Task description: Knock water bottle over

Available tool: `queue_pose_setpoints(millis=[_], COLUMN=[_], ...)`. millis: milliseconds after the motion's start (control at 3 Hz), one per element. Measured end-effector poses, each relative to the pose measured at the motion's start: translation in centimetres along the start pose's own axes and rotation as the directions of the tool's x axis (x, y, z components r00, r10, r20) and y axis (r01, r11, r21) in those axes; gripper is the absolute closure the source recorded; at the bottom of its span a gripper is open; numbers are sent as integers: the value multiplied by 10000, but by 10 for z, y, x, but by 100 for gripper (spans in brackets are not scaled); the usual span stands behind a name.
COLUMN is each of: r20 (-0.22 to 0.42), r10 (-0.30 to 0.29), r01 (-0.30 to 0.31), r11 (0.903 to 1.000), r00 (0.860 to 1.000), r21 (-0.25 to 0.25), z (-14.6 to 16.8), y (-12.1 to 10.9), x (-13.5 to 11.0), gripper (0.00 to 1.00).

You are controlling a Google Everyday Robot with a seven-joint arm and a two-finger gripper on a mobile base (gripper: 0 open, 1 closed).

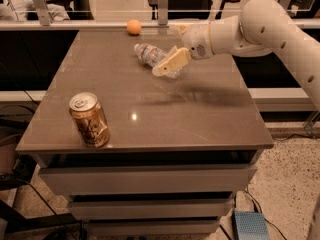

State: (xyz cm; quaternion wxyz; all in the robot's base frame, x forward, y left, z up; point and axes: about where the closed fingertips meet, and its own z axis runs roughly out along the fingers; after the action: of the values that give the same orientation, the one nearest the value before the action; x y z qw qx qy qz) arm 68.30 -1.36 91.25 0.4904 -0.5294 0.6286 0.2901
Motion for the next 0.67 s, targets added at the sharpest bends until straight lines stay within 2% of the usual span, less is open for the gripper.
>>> queue_pose_setpoints(millis=[333, 667], r20=[-309, -701], r10=[25, 149], r01=[-22, -131], r11=[10000, 9996], r00=[9995, 9974], r21=[91, 256], z=[-23, -69], y=[-3, -8], x=[11, 41], gripper=[0, 0])
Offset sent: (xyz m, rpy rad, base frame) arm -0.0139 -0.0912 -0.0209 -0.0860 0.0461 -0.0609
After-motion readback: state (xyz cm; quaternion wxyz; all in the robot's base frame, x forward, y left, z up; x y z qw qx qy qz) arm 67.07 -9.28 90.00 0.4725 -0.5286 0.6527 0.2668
